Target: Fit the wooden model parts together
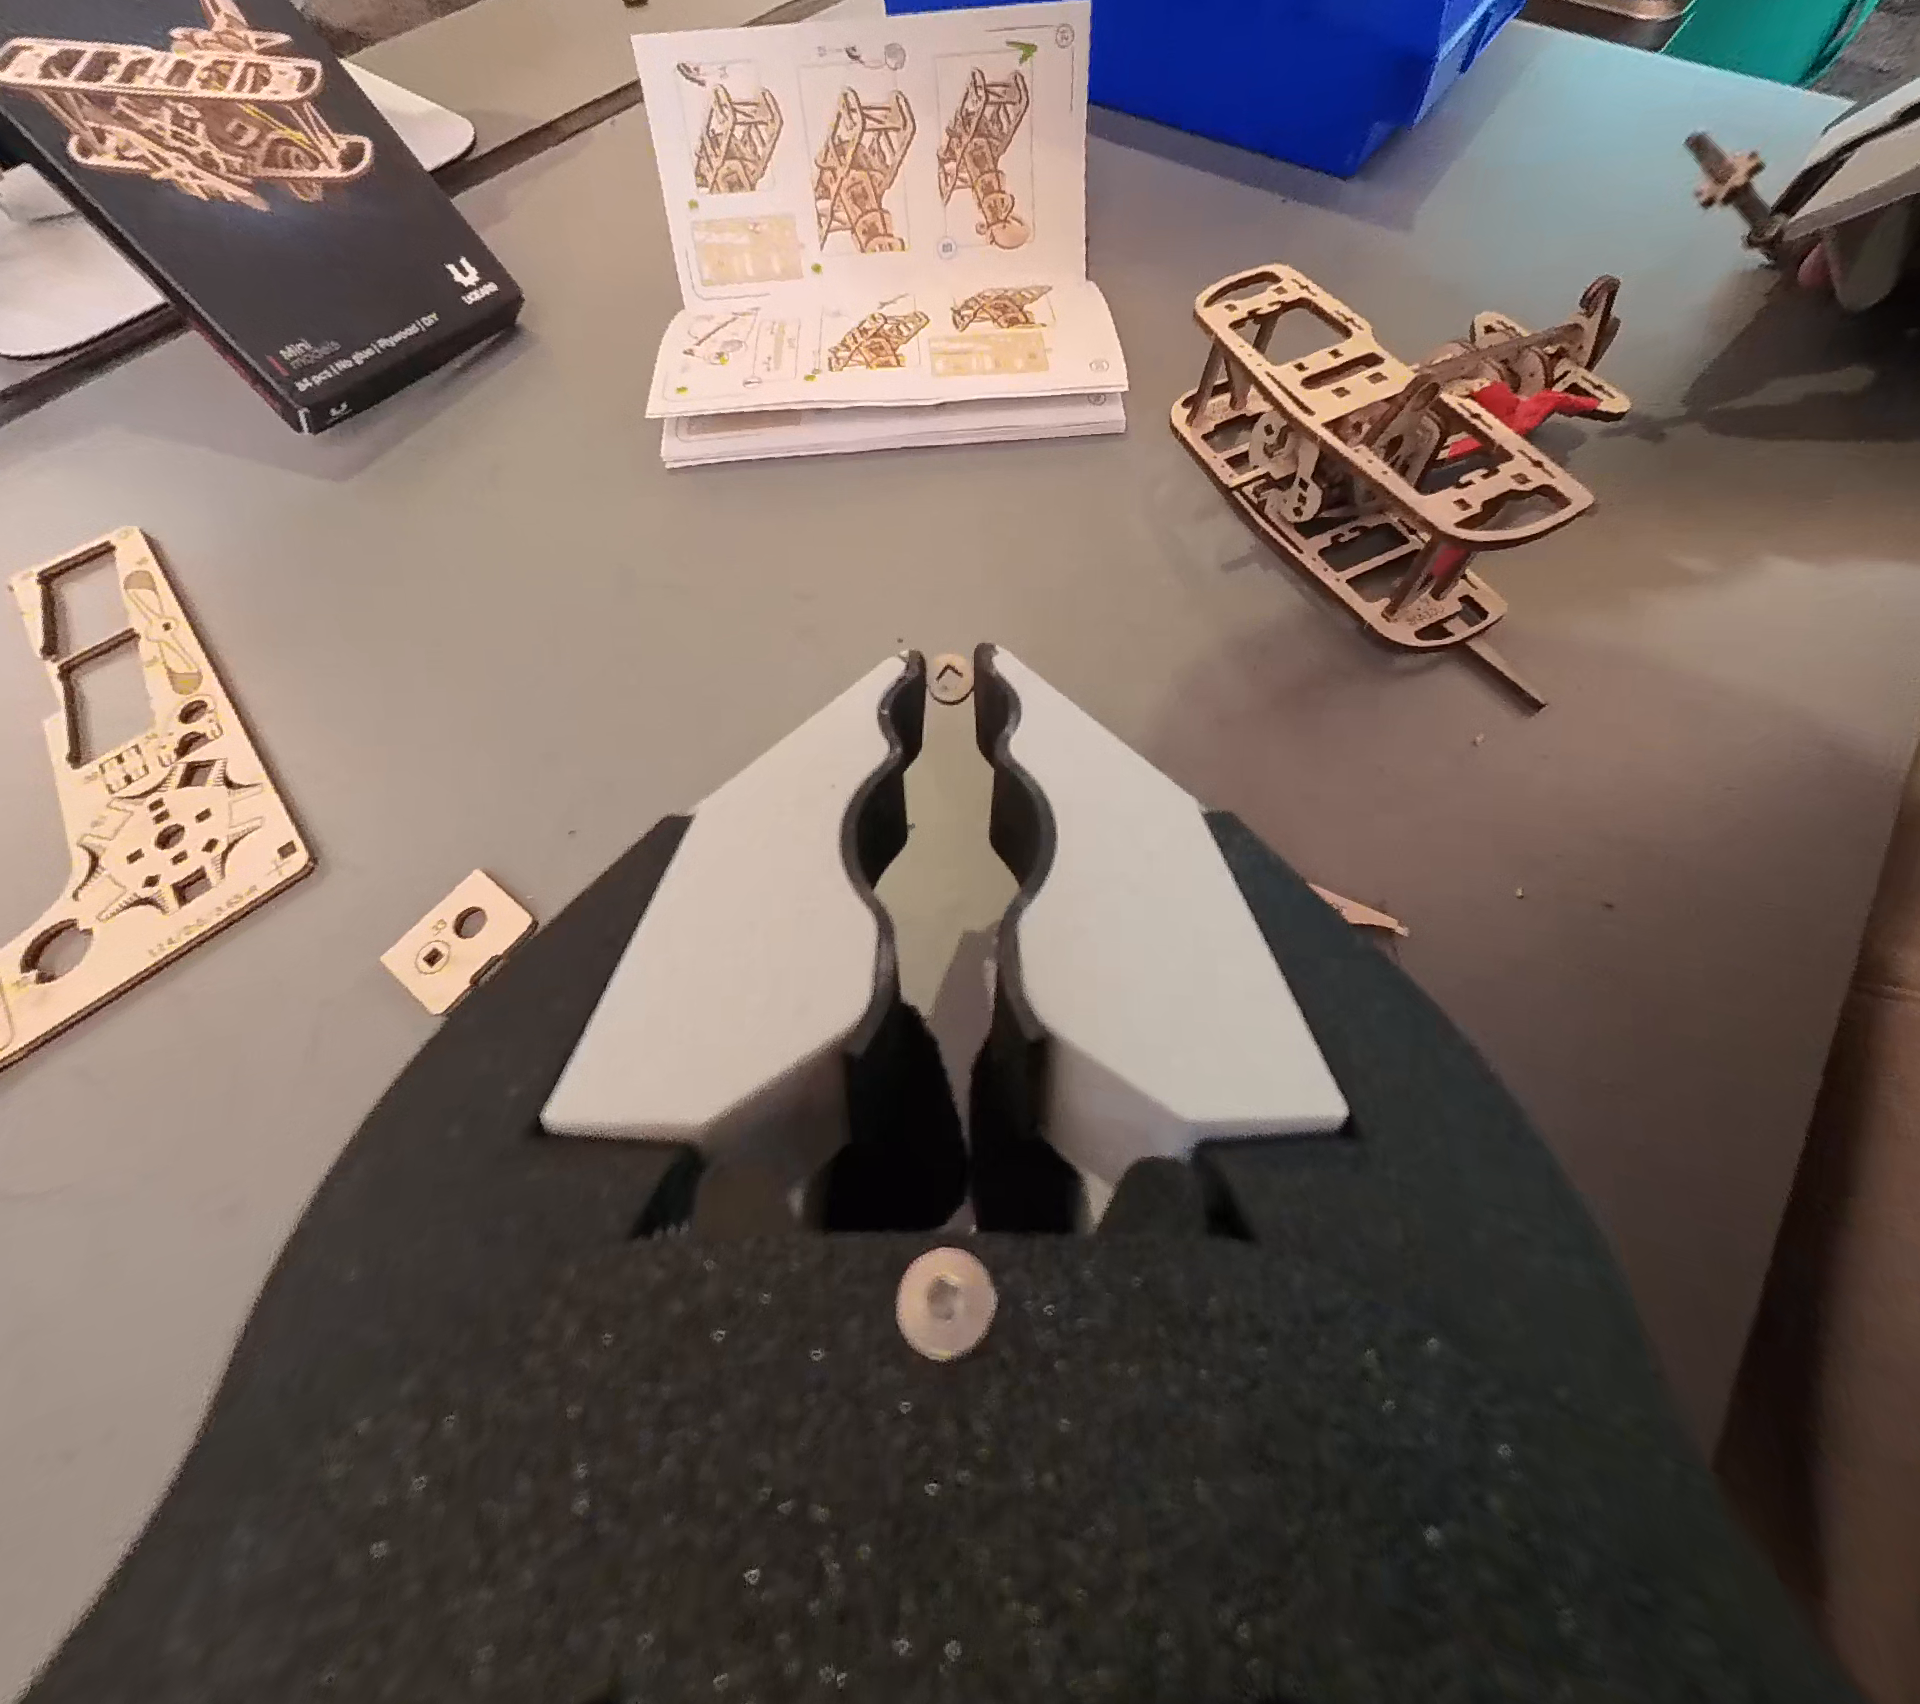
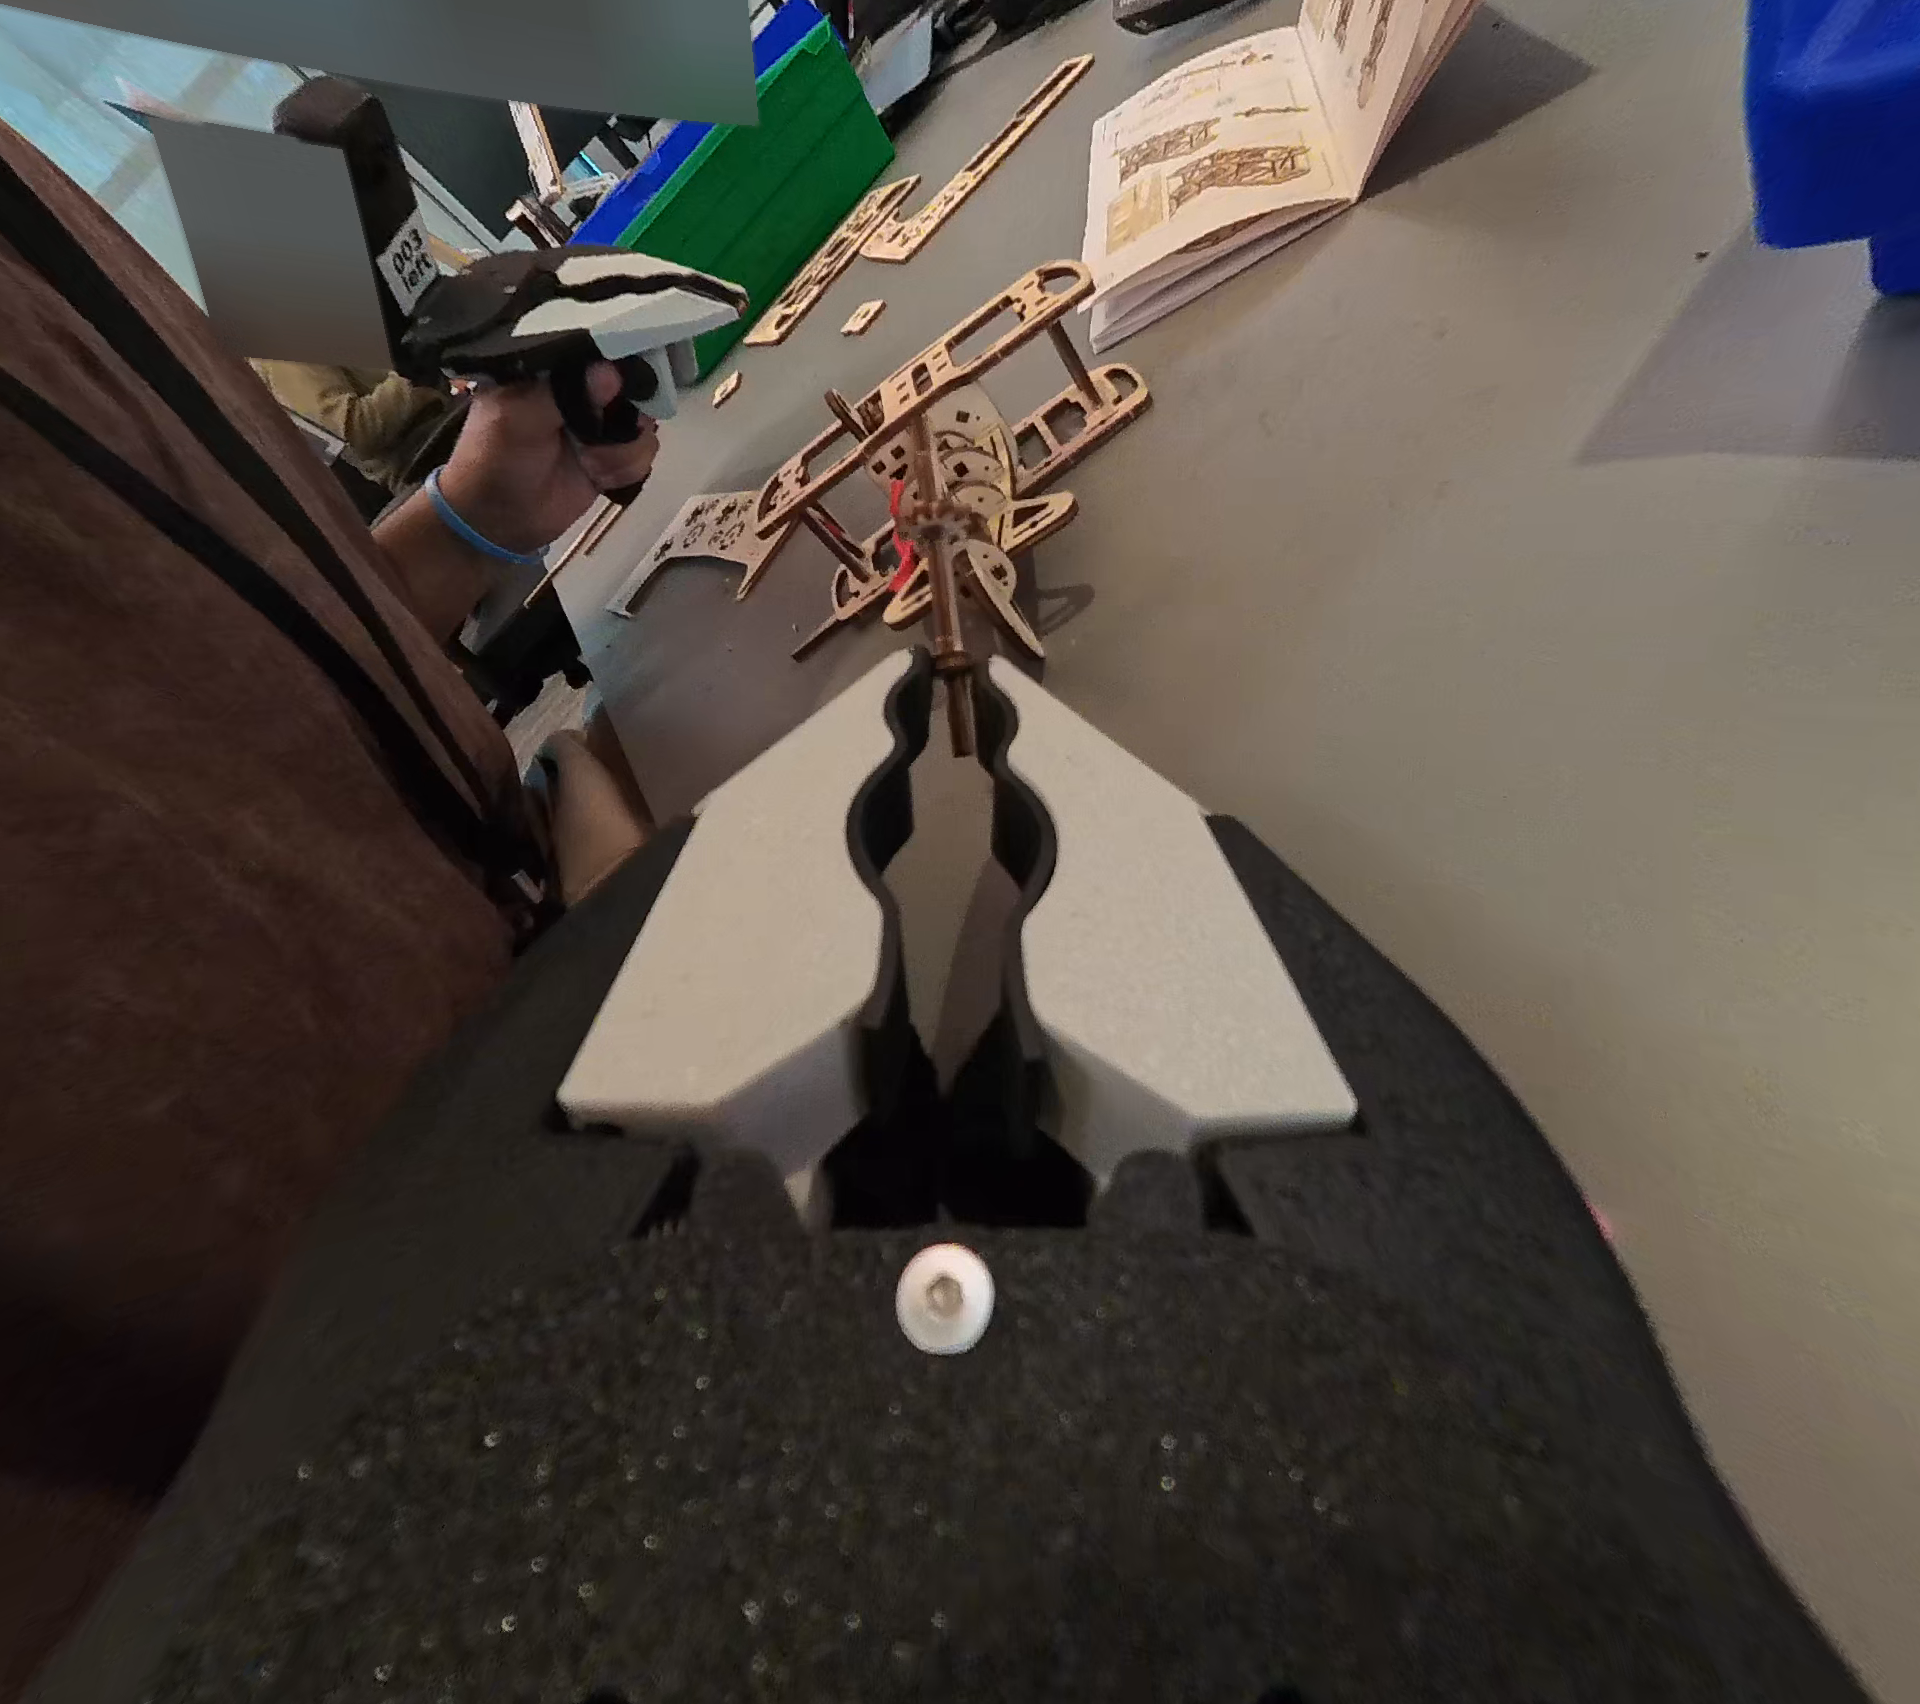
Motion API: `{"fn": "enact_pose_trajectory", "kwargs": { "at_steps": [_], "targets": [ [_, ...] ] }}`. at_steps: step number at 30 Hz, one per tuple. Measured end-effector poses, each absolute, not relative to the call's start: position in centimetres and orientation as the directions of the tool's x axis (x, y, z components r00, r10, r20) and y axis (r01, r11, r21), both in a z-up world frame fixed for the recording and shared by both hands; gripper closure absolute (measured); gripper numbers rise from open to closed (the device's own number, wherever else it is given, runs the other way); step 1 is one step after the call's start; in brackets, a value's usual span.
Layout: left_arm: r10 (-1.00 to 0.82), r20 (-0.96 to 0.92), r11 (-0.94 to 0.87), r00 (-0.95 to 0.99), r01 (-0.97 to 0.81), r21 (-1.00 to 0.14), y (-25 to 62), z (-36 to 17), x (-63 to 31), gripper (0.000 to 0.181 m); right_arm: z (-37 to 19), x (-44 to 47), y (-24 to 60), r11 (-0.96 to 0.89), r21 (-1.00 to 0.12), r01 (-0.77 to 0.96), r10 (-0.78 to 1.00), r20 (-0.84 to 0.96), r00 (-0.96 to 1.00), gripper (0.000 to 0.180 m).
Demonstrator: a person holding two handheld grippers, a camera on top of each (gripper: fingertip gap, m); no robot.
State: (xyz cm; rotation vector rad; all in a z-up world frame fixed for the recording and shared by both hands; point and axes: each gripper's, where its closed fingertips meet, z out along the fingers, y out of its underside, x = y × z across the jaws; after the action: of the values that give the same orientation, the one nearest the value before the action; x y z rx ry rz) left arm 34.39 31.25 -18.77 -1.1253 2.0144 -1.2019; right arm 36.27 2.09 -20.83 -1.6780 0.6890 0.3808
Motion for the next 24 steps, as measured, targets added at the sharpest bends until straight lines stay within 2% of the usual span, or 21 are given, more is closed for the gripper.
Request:
{"fn": "enact_pose_trajectory", "kwargs": {
  "at_steps": [9, 24],
  "targets": [
    [-0.843, -0.078, 0.321, -0.532, -0.382, -0.866, 30.7, -19.6, 34.2, 0.174, -20.7, 36.3, 2.0, -0.092, -0.771, -0.63, -0.23, -0.599, 0.767, 0.174],
    [-0.834, -0.067, 0.322, -0.548, -0.383, -0.866, 30.1, -19.7, 34.2, 0.174, -20.7, 36.4, 1.9, -0.093, -0.769, -0.633, -0.231, -0.601, 0.765, 0.174]
  ]
}}
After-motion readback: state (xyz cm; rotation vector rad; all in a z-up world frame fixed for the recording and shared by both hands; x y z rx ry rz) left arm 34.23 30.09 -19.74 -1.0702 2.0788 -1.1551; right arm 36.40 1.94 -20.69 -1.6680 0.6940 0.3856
